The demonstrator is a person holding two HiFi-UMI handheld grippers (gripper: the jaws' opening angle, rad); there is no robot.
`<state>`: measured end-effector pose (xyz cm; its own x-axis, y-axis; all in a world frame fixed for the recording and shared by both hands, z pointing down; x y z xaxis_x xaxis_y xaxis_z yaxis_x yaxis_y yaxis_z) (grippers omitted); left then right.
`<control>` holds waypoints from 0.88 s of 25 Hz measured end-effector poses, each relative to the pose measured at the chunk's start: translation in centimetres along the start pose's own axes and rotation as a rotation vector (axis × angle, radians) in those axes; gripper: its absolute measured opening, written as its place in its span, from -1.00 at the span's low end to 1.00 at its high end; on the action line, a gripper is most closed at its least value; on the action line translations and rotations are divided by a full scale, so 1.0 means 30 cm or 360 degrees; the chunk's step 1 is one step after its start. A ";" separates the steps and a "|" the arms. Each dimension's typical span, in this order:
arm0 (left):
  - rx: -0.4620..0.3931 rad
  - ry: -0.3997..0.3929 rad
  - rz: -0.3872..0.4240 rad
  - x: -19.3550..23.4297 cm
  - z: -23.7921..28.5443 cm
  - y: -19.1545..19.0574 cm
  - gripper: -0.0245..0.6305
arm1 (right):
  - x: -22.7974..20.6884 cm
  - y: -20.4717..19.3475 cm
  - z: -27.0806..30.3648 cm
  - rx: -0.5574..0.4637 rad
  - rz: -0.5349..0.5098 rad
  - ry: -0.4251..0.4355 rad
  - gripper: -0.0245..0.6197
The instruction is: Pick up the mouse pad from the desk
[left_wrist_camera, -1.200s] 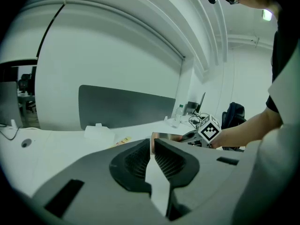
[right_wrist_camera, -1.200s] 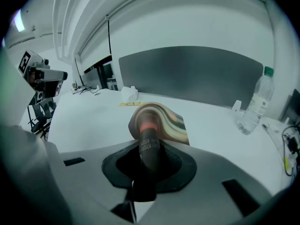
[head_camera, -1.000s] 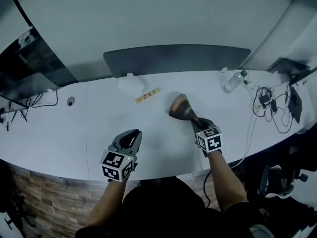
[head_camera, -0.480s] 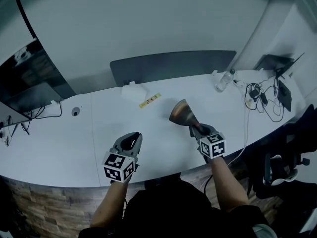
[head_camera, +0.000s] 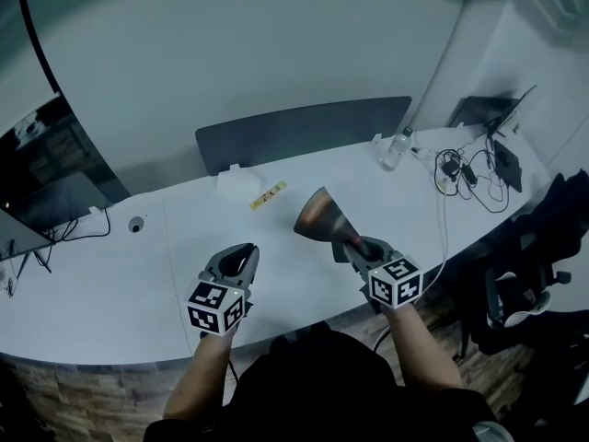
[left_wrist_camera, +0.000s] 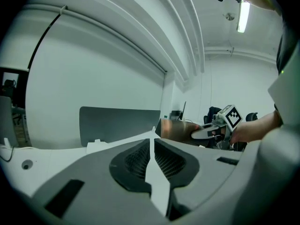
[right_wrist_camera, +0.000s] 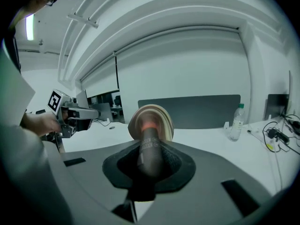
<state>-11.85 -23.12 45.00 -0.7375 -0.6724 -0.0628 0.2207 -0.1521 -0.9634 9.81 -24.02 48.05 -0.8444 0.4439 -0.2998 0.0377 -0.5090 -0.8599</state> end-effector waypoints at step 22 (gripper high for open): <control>-0.0136 0.0315 0.0105 -0.065 0.224 0.306 -0.82 | -0.225 0.408 -0.196 -0.0334 -0.0060 0.0240 -0.78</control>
<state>-4.07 -28.07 38.02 -0.8361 -0.5222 -0.1683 0.2241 -0.0449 -0.9735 19.11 -28.90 37.12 -0.7586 0.5727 -0.3106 0.1310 -0.3329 -0.9338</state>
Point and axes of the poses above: the fingertips, and each gripper's own axes: z forward along the fingers, x to its left, y out of its top, the point moved 1 cm from there along -z, backward along the fingers, and after that the axes turned 13 degrees about z, right-handed, at the moved point
